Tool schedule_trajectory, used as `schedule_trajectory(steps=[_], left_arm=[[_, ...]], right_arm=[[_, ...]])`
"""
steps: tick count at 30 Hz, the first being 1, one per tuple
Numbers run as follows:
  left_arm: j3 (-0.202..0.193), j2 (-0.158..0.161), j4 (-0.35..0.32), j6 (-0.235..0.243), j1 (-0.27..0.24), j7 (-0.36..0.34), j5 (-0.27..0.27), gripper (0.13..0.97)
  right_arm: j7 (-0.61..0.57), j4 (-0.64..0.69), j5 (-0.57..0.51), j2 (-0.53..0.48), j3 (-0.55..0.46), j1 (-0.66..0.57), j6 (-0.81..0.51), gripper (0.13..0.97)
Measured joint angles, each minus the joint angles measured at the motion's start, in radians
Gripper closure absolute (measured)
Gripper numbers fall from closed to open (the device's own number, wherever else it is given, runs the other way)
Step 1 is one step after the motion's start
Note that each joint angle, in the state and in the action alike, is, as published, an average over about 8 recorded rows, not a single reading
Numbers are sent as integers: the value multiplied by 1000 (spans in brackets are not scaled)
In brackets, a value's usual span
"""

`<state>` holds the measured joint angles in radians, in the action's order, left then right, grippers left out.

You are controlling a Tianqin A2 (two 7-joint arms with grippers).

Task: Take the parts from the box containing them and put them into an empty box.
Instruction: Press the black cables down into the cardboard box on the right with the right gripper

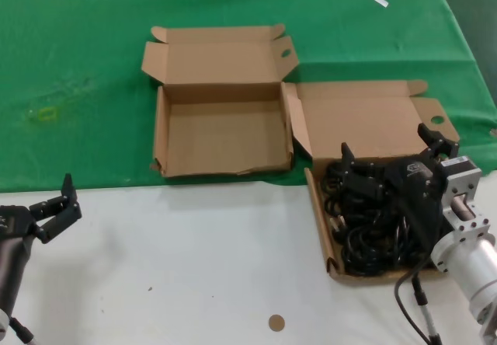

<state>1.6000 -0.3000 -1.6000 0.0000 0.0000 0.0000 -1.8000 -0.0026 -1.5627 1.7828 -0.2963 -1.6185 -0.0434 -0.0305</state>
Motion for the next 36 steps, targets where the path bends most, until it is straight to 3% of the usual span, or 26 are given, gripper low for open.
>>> schedule_trajectory(steps=[36], left_arm=[[0, 0, 0, 0, 0, 0, 0, 132]], right_arm=[[0, 0, 0, 0, 0, 0, 0, 129]])
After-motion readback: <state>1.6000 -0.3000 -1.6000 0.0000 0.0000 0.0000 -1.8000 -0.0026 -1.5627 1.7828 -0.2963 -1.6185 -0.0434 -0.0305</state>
